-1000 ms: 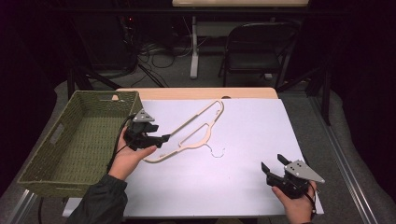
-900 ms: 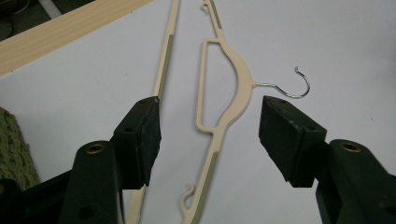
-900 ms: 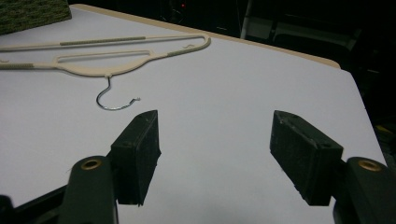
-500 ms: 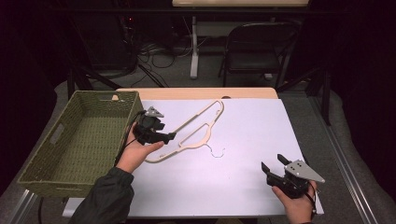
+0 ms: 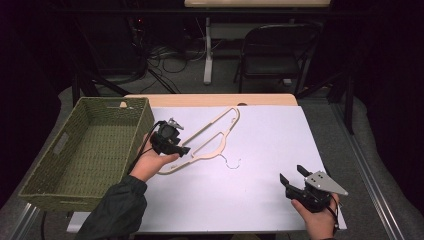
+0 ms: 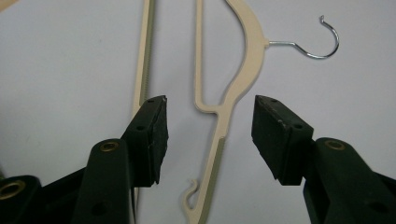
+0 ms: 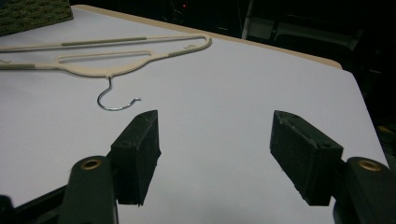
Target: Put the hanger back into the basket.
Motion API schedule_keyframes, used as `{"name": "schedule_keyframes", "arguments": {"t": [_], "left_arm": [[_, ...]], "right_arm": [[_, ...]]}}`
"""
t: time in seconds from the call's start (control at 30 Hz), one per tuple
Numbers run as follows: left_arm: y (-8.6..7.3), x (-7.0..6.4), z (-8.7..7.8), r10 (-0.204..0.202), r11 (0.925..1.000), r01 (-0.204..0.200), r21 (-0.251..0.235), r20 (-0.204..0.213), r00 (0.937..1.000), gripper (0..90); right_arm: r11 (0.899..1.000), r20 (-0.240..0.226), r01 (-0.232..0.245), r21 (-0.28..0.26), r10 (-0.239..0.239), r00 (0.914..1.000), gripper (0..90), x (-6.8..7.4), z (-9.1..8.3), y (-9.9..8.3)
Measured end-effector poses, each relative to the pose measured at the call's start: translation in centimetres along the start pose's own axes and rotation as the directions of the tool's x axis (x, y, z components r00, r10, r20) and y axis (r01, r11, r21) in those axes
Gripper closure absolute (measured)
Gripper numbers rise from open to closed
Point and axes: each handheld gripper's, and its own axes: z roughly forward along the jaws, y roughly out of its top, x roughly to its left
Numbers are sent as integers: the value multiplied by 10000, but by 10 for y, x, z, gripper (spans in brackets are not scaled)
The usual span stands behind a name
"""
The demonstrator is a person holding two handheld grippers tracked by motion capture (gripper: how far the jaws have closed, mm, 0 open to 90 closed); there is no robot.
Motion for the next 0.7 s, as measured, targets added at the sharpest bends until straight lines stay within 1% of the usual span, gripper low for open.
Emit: {"name": "schedule_keyframes", "arguments": {"t": [0.2, 0.4, 0.5, 0.7], "left_arm": [[0, -1, 6, 209, 9993, -206, 325, -109, 9997, 480], [0, -1, 12, 291, 9981, -293, 537, 45, 9996, 516], [0, -1, 16, 323, 9968, -334, 724, 161, 9993, 528], [0, -3, 24, 396, 9938, -415, 1030, 203, 9990, 568]], "right_arm": [[10000, -23, -14, -8, 14, 10000, 330, 0, 0, 0], [10000, -25, -10, -4, 10, 10000, 329, 0, 0, 0], [10000, -30, -11, -8, 11, 10000, 329, 0, 0, 0], [10000, -46, -36, -7, 36, 10000, 329, -1, 0, 0]]}}
